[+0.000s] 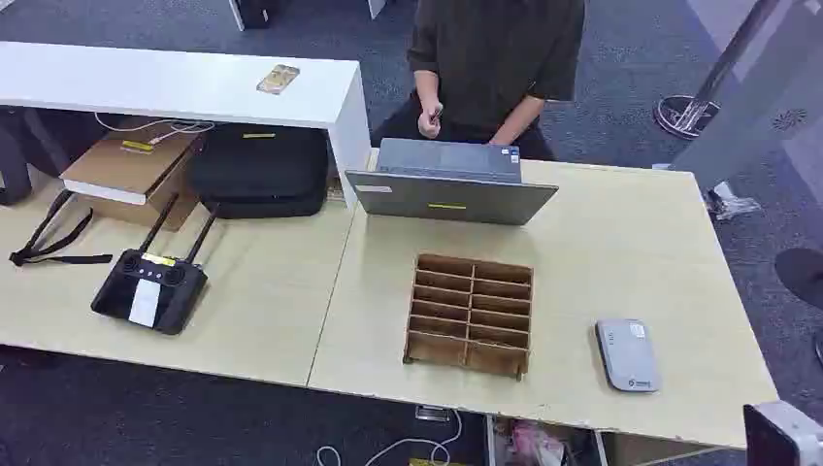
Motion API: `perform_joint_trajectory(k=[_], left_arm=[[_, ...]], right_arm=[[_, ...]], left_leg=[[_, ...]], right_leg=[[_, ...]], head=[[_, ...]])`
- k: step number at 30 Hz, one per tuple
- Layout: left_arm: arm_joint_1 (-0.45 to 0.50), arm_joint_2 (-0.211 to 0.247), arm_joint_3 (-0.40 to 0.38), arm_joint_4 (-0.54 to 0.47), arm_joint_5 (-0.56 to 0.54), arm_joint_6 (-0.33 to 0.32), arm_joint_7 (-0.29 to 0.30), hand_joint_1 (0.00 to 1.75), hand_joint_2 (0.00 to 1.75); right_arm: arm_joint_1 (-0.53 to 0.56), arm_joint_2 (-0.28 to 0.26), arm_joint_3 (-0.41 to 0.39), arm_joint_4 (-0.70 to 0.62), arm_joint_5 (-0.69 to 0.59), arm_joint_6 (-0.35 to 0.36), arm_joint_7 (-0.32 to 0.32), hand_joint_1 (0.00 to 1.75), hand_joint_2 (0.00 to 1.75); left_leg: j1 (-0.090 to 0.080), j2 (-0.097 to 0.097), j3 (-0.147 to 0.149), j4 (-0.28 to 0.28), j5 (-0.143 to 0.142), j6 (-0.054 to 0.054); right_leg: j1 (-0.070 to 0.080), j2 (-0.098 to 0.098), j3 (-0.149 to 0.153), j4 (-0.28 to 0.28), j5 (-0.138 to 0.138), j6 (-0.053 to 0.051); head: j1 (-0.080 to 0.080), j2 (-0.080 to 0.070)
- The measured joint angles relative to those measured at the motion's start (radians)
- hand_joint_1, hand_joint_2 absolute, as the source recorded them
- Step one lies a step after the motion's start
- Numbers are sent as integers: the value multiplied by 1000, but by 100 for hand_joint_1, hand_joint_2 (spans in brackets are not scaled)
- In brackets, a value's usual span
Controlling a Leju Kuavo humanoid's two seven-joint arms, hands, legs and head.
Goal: Pass the card to the sensor for recognition and then transmit it.
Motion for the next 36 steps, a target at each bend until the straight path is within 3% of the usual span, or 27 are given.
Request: perform_joint_trajectory(k=[12, 15, 18, 21, 24, 25, 27, 29, 31, 33, 36], left_arm=[[8, -8, -1, -29, -23, -9, 10, 0, 0], [8, -8, -1, -31, -26, -10, 11, 0, 0], [7, -8, -1, -31, -30, -12, 11, 0, 0], [6, -8, -3, -30, -40, -13, -11, 0, 0], [-2, -3, -11, -16, -58, -12, -38, 0, 0], [-5, -1, -16, -10, -63, -12, -45, 0, 0], [-13, 4, -26, 7, -69, -18, -60, 0, 0], [-22, 10, -34, 28, -74, -26, -72, 0, 0], [-30, 16, -39, 48, -74, -37, -78, 0, 0], [-37, 23, -47, 65, -77, -46, -78, 0, 0], [-42, 28, -56, 84, -83, -55, -76, 0, 0]], right_arm=[[0, 0, -18, -44, -63, 0, -40, 0, 175], [-6, 0, -32, -41, -176, 0, -106, 0, 175], [-25, -2, -42, -3, -268, 1, -226, 0, 175], [-83, -11, -42, 78, -250, 1, -331, 0, 175], [-213, -30, -29, 192, -127, 2, -356, 0, 175], [-260, -35, -21, 236, -74, 2, -346, 0, 175], [-371, -49, 15, 351, 58, 2, -246, 0, 175], [-497, -86, 104, 494, 145, 24, -56, 0, 175], [-633, -141, 216, 636, 145, 103, 105, 0, 175], [-761, -200, 330, 767, 141, 188, 186, 0, 175], [-893, -255, 475, 918, 147, 257, 224, 0, 175]], left_leg=[[0, 0, 0, 0, 0, 0], [0, 0, -1, 0, 0, 0], [0, 0, -1, 0, 0, 0], [0, 0, -1, 0, 0, 0], [0, 1, 1, 0, 1, 0], [0, 1, 0, 0, 2, 0], [0, 2, 1, 0, 4, 0], [0, 3, 1, 0, 6, -1], [0, 3, 0, 0, 8, -1], [0, 2, -1, 0, 10, -1], [0, 0, -1, 1, 10, -1]], right_leg=[[0, 0, 0, 0, 0, 0], [0, 0, 0, 0, 0, 0], [0, 0, 1, 0, 0, 0], [0, 0, 2, 0, 0, 0], [0, 0, 3, 0, 1, -1], [0, 0, 3, 1, 2, 0], [0, 1, 3, 1, 4, -1], [0, 4, 2, 1, 5, -1], [0, 3, 0, 1, 7, -1], [0, 3, -1, 2, 8, -1], [0, 1, -2, 1, 9, -1]], head=[[0, 0], [0, 0], [0, 0], [0, 0], [0, 0], [1, 0], [1, 0], [0, 0], [0, 0], [0, 0], [0, 0]])
